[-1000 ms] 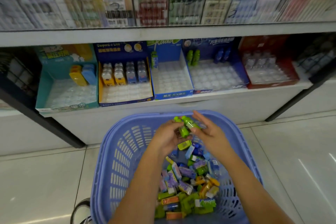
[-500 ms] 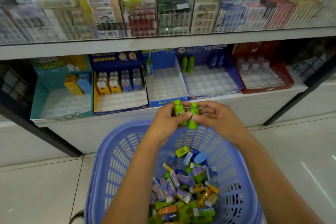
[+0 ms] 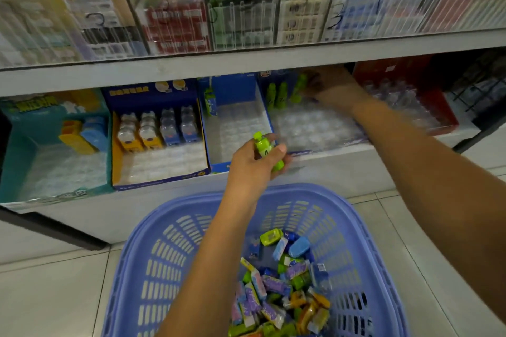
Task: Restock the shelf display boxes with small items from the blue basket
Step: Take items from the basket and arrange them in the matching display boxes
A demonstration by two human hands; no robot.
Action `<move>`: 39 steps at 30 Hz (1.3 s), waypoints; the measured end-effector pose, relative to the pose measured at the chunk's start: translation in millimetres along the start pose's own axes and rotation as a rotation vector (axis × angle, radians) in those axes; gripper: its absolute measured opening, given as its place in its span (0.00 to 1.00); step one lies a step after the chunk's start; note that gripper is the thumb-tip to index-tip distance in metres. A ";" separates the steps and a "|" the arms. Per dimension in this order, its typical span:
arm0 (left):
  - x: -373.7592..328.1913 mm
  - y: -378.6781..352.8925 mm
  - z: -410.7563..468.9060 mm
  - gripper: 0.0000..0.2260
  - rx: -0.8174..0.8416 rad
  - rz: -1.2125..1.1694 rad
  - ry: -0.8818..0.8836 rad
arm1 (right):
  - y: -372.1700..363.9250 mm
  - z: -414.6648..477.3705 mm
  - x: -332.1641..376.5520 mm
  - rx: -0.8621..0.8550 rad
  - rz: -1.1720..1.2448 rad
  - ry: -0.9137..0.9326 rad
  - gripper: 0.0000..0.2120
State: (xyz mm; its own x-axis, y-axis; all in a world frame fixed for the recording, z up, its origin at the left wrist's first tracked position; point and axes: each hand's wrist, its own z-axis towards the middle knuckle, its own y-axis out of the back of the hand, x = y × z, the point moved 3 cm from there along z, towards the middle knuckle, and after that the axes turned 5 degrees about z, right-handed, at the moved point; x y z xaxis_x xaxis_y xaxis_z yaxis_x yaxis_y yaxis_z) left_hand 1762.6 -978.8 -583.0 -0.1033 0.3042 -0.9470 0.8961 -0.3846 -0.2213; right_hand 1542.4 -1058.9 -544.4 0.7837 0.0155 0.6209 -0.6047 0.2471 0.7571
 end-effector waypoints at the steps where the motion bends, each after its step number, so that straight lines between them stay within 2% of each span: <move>1: 0.7 1.4 1.8 0.04 -0.002 -0.006 0.006 | -1.9 7.2 -4.4 0.035 -0.027 0.023 0.10; 6: 2.4 5.8 7.6 0.02 0.023 -0.072 0.032 | -4.1 23.2 -18.7 0.173 -0.146 0.060 0.12; 10: 5.6 6.6 11.8 0.02 0.040 -0.114 0.056 | -3.8 24.8 -17.8 0.180 -0.133 0.042 0.15; 15: 6.5 6.9 13.3 0.04 0.076 -0.082 0.066 | -9.4 26.1 -6.7 0.212 -0.265 0.120 0.12; 19: 3.1 2.7 10.3 0.07 0.078 -0.055 0.058 | -6.7 22.9 4.1 0.208 -0.251 0.069 0.13; 23: 3.5 0.4 2.0 0.15 0.095 -0.017 0.089 | -4.4 16.4 7.5 0.247 -0.287 -0.030 0.14; 26: 6.3 3.7 1.5 0.20 0.112 -0.139 0.177 | 1.0 6.3 10.5 0.129 -0.300 -0.122 0.14; 28: 6.3 3.1 2.4 0.20 0.129 -0.227 0.242 | 3.8 -11.9 24.6 0.040 -0.195 -0.156 0.11; 29: 6.7 2.0 2.4 0.19 0.132 -0.245 0.253 | 2.6 -24.6 34.1 0.052 -0.010 -0.166 0.09; 31: 7.4 0.3 1.7 0.16 0.133 -0.237 0.215 | -1.0 -55.2 56.8 0.210 0.359 -0.179 0.06; 32: 7.6 -0.1 1.7 0.14 0.130 -0.196 0.165 | -1.1 -69.1 65.8 0.303 0.434 -0.168 0.06; 34: 7.9 -1.7 1.8 0.12 0.124 -0.046 0.046 | 0.8 -86.4 74.3 0.376 0.492 -0.151 0.10; 36: 8.6 -5.4 2.3 0.12 0.133 0.083 -0.040 | 5.3 -91.6 73.7 0.322 0.525 -0.163 0.12; 39: 6.6 -11.5 2.7 0.13 0.195 0.138 -0.100 | 8.4 -94.1 70.6 0.310 0.525 -0.175 0.12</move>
State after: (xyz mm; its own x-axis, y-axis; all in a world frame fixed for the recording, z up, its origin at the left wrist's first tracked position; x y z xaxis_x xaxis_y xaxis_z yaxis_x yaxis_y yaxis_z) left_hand 1750.5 -974.8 -587.4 -0.0363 0.1532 -0.9875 0.8055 -0.5804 -0.1197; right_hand 1606.0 -964.5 -513.3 0.3523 -0.1067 0.9298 -0.9359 -0.0427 0.3497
